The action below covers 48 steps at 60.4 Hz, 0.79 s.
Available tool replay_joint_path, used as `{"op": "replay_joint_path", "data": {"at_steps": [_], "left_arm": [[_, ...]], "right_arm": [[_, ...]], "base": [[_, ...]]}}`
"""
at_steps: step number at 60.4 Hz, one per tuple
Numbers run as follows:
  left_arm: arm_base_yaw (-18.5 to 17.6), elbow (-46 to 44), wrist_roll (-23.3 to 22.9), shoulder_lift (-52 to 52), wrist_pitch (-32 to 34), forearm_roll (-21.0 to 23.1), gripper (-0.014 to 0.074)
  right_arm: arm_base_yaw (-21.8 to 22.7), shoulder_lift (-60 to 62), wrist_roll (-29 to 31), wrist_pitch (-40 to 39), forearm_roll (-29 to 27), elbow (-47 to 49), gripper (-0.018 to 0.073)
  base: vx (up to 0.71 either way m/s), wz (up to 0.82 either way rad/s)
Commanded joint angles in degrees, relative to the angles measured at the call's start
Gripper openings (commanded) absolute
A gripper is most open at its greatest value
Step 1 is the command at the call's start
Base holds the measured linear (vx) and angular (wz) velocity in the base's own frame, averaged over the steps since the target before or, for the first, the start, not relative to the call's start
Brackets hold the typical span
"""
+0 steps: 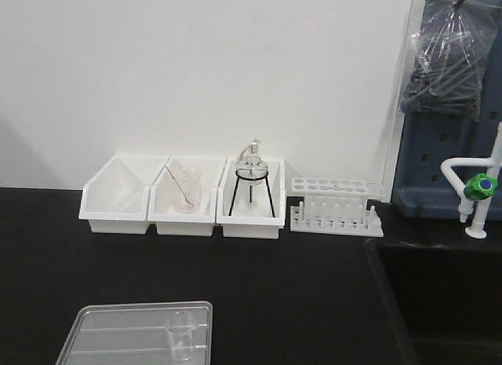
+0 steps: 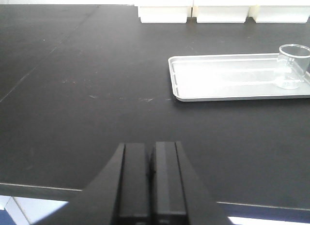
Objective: Move beaker to silver tray on left bench
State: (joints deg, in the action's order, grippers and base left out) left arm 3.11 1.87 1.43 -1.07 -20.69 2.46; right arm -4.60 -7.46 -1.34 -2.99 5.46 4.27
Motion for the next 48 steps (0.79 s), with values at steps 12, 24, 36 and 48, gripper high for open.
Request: {"op": "replay_joint_path", "data": {"at_steps": [12, 24, 36, 48], "left_arm": [[0.0, 1.1, 0.0, -0.4, 4.5, 0.4, 0.0001], [0.0, 1.1, 0.0, -0.4, 4.5, 0.4, 0.0001], [0.0, 1.1, 0.0, -0.4, 4.5, 0.4, 0.0001], [0.0, 1.1, 0.0, -0.4, 4.5, 0.4, 0.0001]], "right_arm": [[4.8, 8.8, 0.0, 4.0, -0.1, -6.4, -0.0014], [4.7, 8.8, -0.1, 4.5, -0.1, -6.4, -0.0014], [4.8, 8.8, -0.1, 4.5, -0.1, -6.4, -0.0014], [4.8, 8.8, -0.1, 5.1, -0.1, -6.4, -0.0014]], "base": [[0.0, 0.0], [0.0, 0.01], [0.0, 0.0], [0.0, 0.0]]}}
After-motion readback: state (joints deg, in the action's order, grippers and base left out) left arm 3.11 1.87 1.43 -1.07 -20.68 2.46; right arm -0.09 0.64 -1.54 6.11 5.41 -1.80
